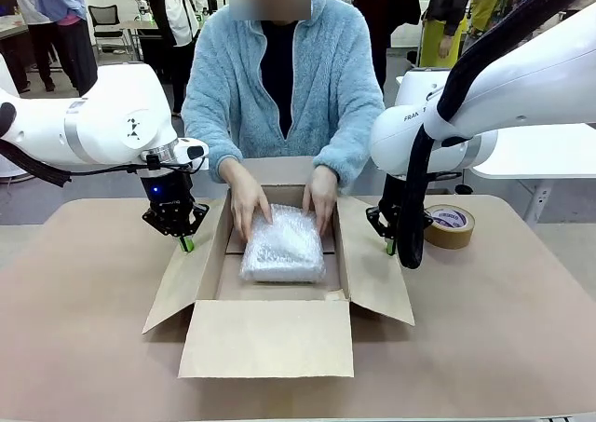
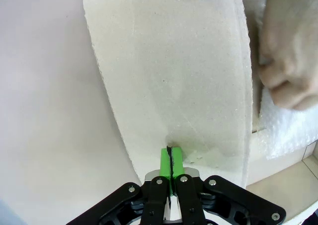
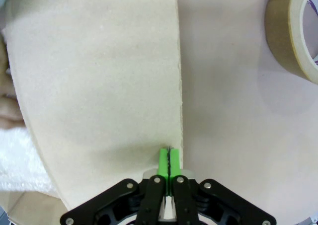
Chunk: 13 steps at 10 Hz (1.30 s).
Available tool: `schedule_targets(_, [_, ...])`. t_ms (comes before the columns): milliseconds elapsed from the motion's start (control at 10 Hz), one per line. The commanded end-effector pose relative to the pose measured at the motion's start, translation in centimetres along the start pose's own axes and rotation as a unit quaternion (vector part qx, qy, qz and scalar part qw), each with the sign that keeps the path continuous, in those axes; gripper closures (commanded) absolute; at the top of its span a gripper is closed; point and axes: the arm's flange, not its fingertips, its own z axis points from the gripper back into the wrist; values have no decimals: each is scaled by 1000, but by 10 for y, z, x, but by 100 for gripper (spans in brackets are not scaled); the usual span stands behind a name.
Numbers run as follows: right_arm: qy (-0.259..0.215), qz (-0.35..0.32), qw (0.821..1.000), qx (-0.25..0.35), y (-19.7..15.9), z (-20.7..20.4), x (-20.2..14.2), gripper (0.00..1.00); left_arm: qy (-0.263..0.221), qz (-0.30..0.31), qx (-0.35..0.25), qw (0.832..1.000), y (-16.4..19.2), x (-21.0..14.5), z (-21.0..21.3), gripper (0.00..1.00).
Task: Wrap the clocks to prevent damage.
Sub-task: Once the human has placed the objects inside and stepped back, release both hands from the side flaps of the Package Box.
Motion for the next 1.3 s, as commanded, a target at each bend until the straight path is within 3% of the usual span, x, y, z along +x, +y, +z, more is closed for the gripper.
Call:
schedule_targets(0, [-2,5,1000,-4,-2,-1,-1,99,3,-3,6,1000,1,-1,-1,99])
schedule_targets(700, [0,0,1000,0,0,0,0,99,0,0,0,1000,0,0,0,99])
schedule_targets(800, [-25,79,996,-16,-16,25,-8,99,12,-92,-44,995,11,-3,26,99])
schedule_targets(1000, [-45,183,982,-20,-39,89,-36,99,13,-223,-117,968,33,-28,95,99])
schedule_targets(1100, [-36,221,974,-27,-52,115,-50,99,19,-261,-105,960,44,-40,121,99])
schedule_targets(1200, [-6,301,954,-2,-66,136,-66,99,36,-293,-86,952,55,-53,140,99])
